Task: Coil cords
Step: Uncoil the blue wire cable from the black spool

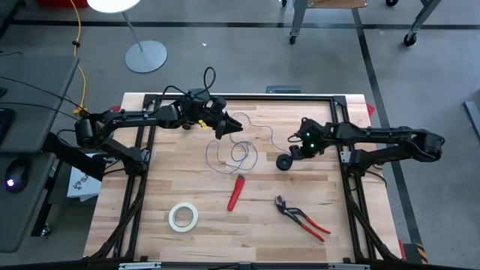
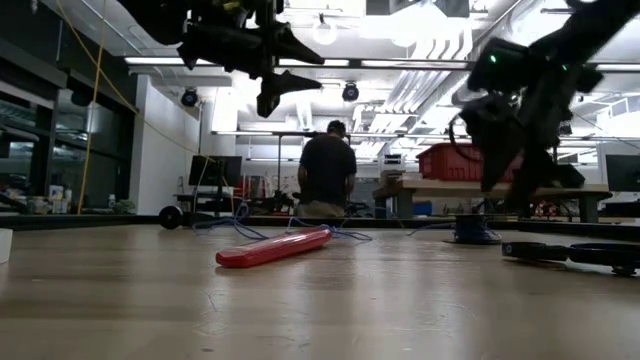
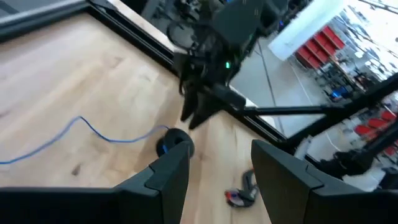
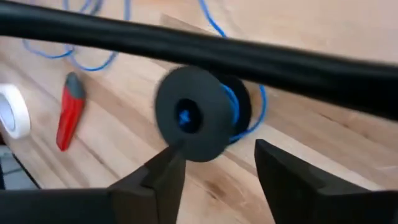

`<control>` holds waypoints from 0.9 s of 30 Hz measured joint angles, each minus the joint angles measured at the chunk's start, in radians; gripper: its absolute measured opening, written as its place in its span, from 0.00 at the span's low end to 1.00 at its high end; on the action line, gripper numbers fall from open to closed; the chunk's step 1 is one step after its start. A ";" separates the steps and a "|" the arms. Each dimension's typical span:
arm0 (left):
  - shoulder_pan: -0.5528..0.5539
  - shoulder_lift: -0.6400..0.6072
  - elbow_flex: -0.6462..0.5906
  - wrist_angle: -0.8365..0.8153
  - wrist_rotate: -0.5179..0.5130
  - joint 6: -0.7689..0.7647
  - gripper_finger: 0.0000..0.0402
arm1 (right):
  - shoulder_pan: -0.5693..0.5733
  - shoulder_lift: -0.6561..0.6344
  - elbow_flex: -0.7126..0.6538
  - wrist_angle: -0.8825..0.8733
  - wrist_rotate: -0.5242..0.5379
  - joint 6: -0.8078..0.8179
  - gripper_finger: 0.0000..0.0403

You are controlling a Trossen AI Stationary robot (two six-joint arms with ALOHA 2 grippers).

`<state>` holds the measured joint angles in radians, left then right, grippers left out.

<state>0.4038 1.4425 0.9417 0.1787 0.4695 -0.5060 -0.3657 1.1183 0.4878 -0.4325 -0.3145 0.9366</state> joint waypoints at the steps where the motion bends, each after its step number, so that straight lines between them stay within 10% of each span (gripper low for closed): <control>1: 0.000 0.000 0.000 0.000 -0.003 -0.001 0.42 | -0.001 0.000 -0.024 0.024 0.000 0.017 0.48; 27: -0.013 0.001 0.000 -0.003 -0.101 -0.024 0.42 | 0.015 0.078 -0.111 0.307 -0.034 0.051 0.38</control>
<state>0.3912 1.4433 0.9417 0.1761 0.3687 -0.5304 -0.3508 1.1961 0.3771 -0.1253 -0.3487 0.9873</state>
